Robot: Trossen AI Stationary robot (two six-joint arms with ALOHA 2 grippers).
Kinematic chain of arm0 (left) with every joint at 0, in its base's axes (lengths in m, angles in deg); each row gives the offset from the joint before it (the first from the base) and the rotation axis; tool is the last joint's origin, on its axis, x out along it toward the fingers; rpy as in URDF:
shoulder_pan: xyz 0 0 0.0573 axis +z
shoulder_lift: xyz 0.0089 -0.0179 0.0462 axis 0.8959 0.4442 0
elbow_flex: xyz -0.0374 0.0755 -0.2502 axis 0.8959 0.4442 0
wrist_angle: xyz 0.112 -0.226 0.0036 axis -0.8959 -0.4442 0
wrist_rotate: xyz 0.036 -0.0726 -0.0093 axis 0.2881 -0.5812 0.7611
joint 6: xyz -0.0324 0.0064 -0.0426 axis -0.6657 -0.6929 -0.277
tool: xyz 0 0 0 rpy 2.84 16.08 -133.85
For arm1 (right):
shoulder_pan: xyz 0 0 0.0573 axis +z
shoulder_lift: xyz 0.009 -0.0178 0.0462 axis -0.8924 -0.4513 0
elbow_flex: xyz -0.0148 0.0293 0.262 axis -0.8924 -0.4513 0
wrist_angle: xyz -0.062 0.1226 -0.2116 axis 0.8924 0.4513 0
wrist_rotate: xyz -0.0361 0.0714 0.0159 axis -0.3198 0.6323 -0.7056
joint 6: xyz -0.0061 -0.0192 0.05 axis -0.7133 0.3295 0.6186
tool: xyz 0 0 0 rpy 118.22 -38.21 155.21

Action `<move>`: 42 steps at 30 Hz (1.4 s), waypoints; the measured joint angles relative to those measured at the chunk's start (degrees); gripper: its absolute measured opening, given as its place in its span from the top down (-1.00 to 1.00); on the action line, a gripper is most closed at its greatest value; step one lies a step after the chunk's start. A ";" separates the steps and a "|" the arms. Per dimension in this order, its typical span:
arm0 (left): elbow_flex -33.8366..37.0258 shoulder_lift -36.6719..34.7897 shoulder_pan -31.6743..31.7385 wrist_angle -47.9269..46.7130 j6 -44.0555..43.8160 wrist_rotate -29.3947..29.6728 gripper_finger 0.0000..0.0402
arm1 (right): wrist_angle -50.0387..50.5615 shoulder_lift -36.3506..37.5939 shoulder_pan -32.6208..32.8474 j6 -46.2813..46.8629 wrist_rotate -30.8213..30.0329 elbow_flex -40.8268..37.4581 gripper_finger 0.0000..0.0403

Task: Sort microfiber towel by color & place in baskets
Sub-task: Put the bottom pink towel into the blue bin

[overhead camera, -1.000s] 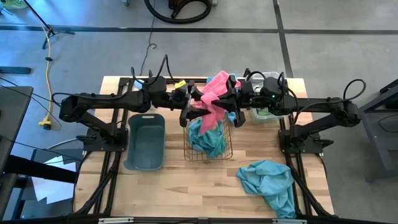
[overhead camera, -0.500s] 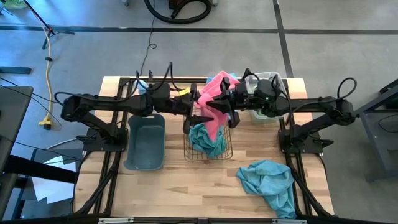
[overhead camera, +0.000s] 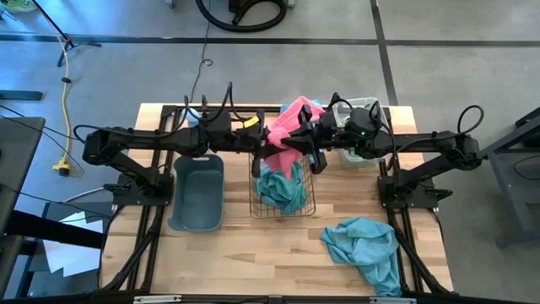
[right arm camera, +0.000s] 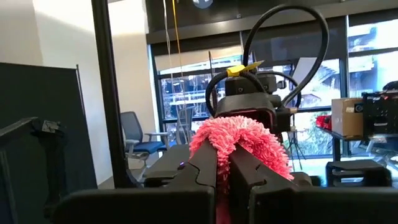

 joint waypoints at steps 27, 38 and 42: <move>0.89 -11.45 7.96 -21.55 1.51 -2.09 1.00 | 20.57 11.89 -2.51 -0.55 -10.85 0.00 -0.35; 16.48 -29.66 6.63 -17.52 -7.52 3.27 1.00 | 28.67 18.29 -5.83 -0.69 -10.90 0.00 -0.38; 22.16 -37.64 5.27 -14.03 -10.47 3.94 1.00 | 29.38 18.29 -6.21 -0.71 -11.08 0.00 -0.38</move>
